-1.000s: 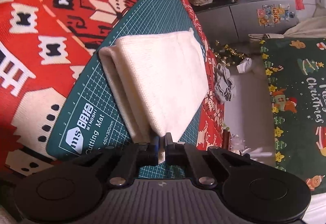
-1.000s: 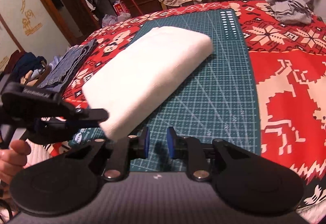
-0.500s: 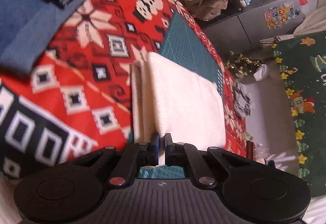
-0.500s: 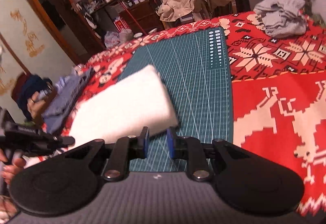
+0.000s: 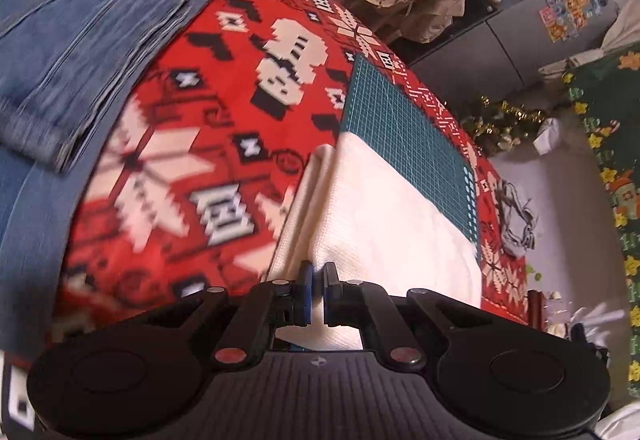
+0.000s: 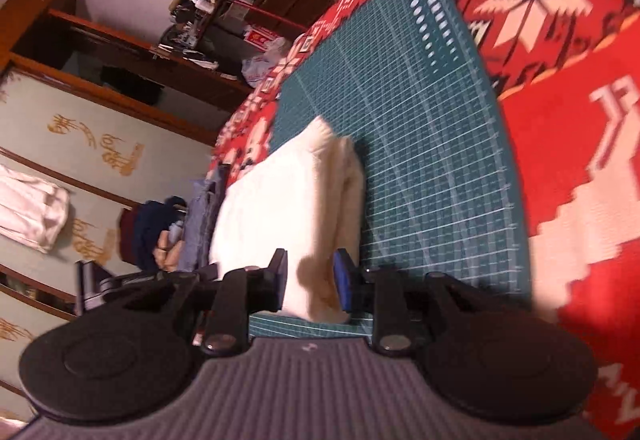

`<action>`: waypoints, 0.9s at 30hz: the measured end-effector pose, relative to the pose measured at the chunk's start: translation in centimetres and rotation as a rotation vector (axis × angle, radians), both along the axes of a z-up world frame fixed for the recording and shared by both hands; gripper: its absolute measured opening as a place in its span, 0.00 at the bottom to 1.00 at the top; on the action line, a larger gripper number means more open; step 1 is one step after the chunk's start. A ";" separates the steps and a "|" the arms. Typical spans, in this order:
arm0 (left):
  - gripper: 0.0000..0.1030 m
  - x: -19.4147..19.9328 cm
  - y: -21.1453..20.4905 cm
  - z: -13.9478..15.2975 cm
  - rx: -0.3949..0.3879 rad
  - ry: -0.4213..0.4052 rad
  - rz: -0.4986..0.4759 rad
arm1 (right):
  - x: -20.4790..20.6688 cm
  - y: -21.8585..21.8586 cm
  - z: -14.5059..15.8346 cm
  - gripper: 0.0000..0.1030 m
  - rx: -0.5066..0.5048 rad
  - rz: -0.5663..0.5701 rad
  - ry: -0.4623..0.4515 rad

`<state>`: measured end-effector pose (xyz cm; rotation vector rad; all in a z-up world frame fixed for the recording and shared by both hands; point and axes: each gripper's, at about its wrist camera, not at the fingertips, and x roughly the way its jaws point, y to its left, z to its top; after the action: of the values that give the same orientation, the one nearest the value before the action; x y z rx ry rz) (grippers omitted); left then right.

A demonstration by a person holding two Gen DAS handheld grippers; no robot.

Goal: Fold clothes

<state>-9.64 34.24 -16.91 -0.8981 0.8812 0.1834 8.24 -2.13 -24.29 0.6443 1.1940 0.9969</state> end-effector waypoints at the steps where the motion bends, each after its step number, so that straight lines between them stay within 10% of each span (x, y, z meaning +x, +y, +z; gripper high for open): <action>1: 0.04 0.5 0.2 0.0 0.006 0.002 -0.007 | 0.2 0.3 -0.3 0.26 0.020 -0.001 0.017; 4: 0.04 1.8 0.8 0.0 0.015 0.002 -0.024 | 0.1 1.2 -0.9 0.06 0.005 -0.008 0.025; 10: 0.04 2.0 1.3 0.1 0.010 -0.018 -0.058 | 0.2 0.3 -1.7 0.02 0.033 -0.053 0.069; 18: 0.09 -1.3 1.4 1.9 0.063 -0.077 -0.115 | -2.0 -0.2 0.7 0.08 -0.100 0.007 -0.160; 27: 0.09 -1.4 -3.8 1.9 0.141 -0.146 -0.394 | -7.0 5.0 3.1 0.12 -0.188 0.148 -0.363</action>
<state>-11.08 30.47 -14.99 -0.5851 0.8795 -0.1576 1.24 2.83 -21.21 0.2152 1.0059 1.0573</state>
